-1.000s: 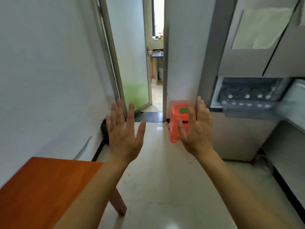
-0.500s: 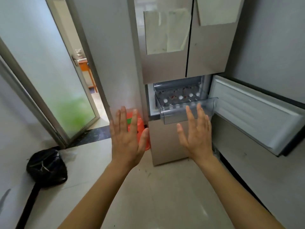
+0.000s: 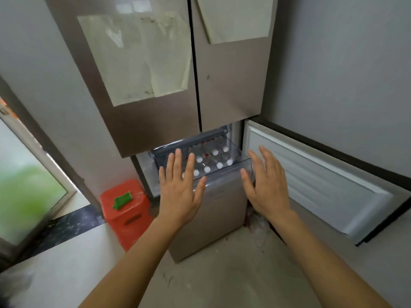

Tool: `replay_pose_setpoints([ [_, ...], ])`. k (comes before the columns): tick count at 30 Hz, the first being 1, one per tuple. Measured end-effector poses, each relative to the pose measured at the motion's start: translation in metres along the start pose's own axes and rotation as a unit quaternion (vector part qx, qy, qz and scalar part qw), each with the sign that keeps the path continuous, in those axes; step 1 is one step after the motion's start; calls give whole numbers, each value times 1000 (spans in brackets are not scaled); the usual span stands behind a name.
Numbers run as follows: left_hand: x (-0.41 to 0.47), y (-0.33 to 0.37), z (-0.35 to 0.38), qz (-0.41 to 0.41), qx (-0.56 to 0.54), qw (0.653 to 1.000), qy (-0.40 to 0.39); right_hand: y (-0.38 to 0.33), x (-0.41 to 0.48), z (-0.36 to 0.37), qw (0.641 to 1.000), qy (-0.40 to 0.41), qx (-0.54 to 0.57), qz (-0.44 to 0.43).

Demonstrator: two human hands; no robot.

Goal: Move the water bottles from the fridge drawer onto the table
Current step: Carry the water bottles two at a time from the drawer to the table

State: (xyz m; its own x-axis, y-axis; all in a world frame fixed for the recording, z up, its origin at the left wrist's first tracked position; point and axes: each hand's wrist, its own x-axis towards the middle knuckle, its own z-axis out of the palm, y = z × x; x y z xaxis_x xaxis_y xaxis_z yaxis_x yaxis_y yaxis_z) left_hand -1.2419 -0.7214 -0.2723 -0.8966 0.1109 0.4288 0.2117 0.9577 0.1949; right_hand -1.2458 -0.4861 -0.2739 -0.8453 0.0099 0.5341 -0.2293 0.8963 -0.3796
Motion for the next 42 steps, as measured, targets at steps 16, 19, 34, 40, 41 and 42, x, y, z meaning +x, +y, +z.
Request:
replay_pose_setpoints([
  [16, 167, 4, 159, -183, 17, 974, -130, 154, 215, 151, 966, -251, 6, -68],
  [19, 174, -1, 182, -215, -5, 967, -137, 162, 234, 175, 955, -288, 20, -71],
  [34, 235, -67, 285, -248, -136, 920, -271, 150, 255, 306, 911, -400, 86, -51],
  [40, 249, -73, 305, -260, -185, 910, -265, 146, 264, 351, 881, -466, 48, -64],
  [41, 249, -73, 308, -256, -186, 912, -260, 147, 265, 355, 876, -476, 37, -67],
  [42, 248, -75, 309, -258, -185, 912, -259, 147, 265, 359, 874, -480, 25, -72],
])
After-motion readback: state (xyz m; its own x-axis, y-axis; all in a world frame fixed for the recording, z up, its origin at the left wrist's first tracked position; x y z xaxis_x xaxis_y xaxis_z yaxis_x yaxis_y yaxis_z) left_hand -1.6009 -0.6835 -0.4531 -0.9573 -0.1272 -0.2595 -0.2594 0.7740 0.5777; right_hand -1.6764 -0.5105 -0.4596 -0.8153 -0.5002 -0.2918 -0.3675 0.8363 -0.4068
